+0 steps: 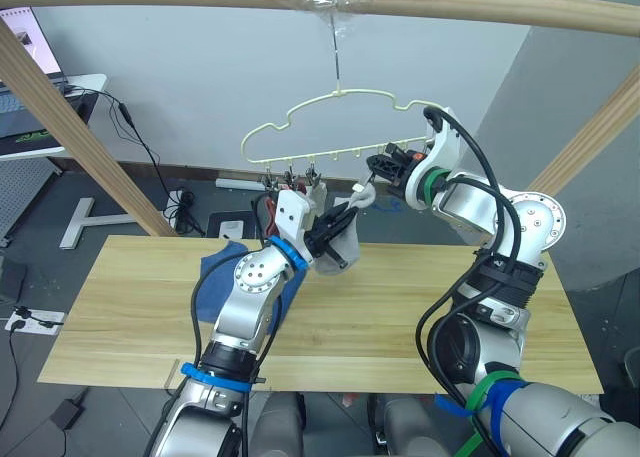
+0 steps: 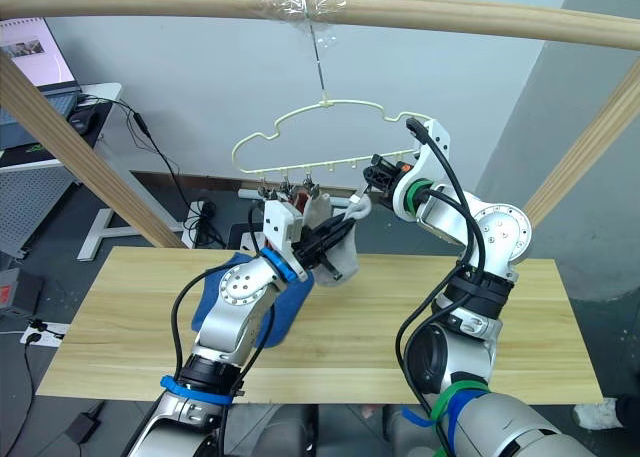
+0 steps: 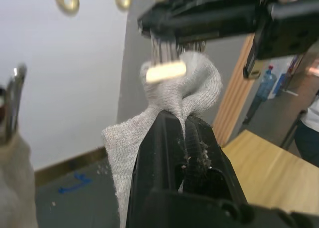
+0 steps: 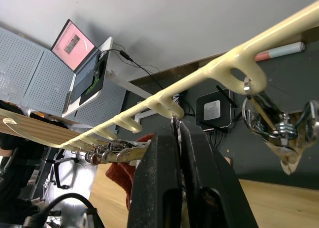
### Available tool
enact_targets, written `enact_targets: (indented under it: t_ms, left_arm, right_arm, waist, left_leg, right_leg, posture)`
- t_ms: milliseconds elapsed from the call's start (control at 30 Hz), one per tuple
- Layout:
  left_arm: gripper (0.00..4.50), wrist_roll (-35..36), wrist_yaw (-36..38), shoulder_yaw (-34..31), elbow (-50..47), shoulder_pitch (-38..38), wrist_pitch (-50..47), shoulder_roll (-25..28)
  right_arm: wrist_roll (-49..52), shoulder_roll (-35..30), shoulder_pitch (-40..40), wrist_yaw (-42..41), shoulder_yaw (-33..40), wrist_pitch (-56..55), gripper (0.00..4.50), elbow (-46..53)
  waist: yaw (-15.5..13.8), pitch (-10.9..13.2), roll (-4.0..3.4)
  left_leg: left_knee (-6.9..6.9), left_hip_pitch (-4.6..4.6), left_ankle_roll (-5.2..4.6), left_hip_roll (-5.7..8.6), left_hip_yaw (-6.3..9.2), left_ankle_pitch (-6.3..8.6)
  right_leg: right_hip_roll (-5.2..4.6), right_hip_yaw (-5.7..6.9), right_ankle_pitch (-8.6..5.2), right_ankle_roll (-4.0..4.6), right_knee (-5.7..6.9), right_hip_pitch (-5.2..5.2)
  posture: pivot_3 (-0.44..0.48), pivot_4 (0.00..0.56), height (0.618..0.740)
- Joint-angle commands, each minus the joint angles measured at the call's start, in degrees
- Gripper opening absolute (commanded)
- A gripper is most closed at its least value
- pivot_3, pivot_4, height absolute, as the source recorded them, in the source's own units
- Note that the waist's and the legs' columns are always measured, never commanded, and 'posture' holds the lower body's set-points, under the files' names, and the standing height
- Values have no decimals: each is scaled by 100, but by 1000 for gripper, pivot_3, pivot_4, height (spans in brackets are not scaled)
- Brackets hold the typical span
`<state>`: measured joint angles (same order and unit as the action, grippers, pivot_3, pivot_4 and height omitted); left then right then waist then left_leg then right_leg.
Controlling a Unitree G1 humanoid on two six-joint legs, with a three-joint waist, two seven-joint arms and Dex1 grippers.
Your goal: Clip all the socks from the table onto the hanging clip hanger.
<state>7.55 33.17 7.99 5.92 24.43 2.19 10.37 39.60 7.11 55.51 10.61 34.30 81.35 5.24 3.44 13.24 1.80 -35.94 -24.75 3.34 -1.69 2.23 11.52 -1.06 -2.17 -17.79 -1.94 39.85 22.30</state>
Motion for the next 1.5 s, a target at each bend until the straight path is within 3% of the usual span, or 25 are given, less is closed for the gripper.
enact_targets:
  t_ms: [33,67,167,500,667,800,967,1100,1133,1200,1300,1400,1500]
  left_arm:
    - [15,-14,-18,-56,20,89,235,-3]
    - [15,-6,-12,-53,36,99,247,-2]
    - [0,-9,14,-11,53,88,270,-2]
    - [0,-129,7,45,204,190,303,-6]
    - [0,-173,16,21,377,283,344,21]
    - [0,-168,-12,-28,454,308,271,50]
    - [1277,-30,70,-136,416,286,167,140]
    - [2579,15,63,-288,265,187,-31,289]
    - [2792,76,133,-313,163,123,-95,352]
    - [2792,241,262,-397,-148,-34,-302,504]
    - [2826,386,396,-498,-620,-243,-559,777]
    - [2826,525,489,-636,-1102,-441,-811,1089]
    - [2826,684,512,-796,-1502,-546,-1074,1321]
  right_arm:
    - [30,-8,36,100,30,-11,0,13]
    - [34,-7,34,96,31,-18,0,11]
    - [127,77,63,141,173,-73,816,19]
    - [593,-170,34,-229,75,1,4468,194]
    - [935,-492,-158,-646,-152,194,4492,563]
    - [1131,-1113,-576,-1193,-656,293,4492,1124]
    - [680,-2132,-1428,-1862,-1903,-415,4500,1951]
    - [-56,-2459,-1910,-1911,-2694,-1458,4500,2339]
    - [-312,-2475,-2018,-1854,-2891,-1767,4500,2400]
    - [-794,-2462,-2211,-1772,-3270,-2349,4500,2481]
    - [-1397,-2357,-2377,-1657,-3656,-3116,3928,2493]
    - [-1997,-2276,-2464,-1566,-4054,-3748,2863,2369]
    - [-2295,-2027,-2555,-1421,-4151,-4076,2863,2276]
  waist:
    - [1,0,0]
    - [0,0,0]
    - [0,0,0]
    - [75,1,-2]
    - [113,1,-2]
    - [134,1,-2]
    - [154,1,-2]
    - [203,1,-2]
    - [215,1,-2]
    - [235,1,-2]
    - [243,1,-2]
    - [233,1,-2]
    - [212,1,-1]
  left_leg:
    - [0,0,0,0,0,0]
    - [0,0,0,0,0,0]
    - [0,-1,0,0,0,0]
    - [4,-4,0,-1,-4,0]
    - [4,-5,-1,-1,-4,1]
    - [5,-6,-2,-1,-5,1]
    - [5,-8,-3,-1,-7,2]
    - [5,-7,-3,-2,-8,2]
    - [5,-6,-3,-2,-8,2]
    - [5,-6,-3,-3,-7,2]
    - [5,-7,-2,-4,-7,1]
    - [4,-7,-1,-4,-5,1]
    - [3,-7,-1,-5,-2,1]
  right_leg:
    - [0,0,0,0,0,0]
    - [0,0,0,0,-1,0]
    - [0,0,0,0,-1,0]
    - [1,-2,0,0,-1,6]
    - [1,-2,0,0,-4,6]
    - [1,-4,0,0,-7,6]
    - [2,-5,-1,-1,-17,6]
    - [4,-8,-1,-2,-18,6]
    - [5,-7,-1,-3,-17,6]
    - [6,-7,-1,-3,-17,6]
    - [5,-7,-1,-4,-22,6]
    - [3,-7,-1,-4,-21,6]
    - [3,-5,0,-4,-19,5]
  posture:
    - [-111,201,740]
    - [-111,201,740]
    - [-111,201,740]
    - [-111,199,740]
    - [-118,197,740]
    - [-124,196,740]
    - [-135,192,740]
    - [-139,192,740]
    - [-139,192,740]
    - [-140,190,740]
    - [-136,189,740]
    - [-115,181,740]
    - [-107,174,740]
